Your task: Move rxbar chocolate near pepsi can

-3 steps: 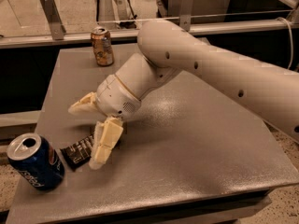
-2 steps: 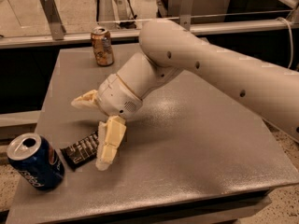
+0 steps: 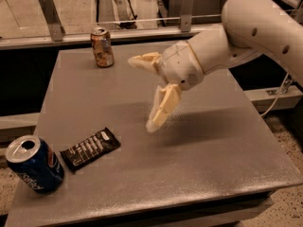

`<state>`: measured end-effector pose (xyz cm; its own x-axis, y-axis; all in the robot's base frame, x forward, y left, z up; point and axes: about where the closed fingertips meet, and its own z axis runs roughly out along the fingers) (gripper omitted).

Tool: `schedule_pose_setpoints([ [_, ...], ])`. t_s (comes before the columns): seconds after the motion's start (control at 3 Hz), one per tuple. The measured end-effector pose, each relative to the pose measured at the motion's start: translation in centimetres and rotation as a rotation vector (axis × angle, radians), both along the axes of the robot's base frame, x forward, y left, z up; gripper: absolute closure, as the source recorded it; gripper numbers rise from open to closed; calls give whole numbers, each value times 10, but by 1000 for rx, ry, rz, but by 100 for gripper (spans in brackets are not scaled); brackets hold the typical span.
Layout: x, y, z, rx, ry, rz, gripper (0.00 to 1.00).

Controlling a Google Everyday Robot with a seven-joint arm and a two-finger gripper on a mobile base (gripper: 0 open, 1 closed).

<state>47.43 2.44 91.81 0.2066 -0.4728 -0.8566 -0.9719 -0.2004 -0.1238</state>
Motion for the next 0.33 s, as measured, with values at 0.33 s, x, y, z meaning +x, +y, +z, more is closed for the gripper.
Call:
schedule_pose_setpoints([
  [0.33,9,-10,16,14,-35,-29,0],
])
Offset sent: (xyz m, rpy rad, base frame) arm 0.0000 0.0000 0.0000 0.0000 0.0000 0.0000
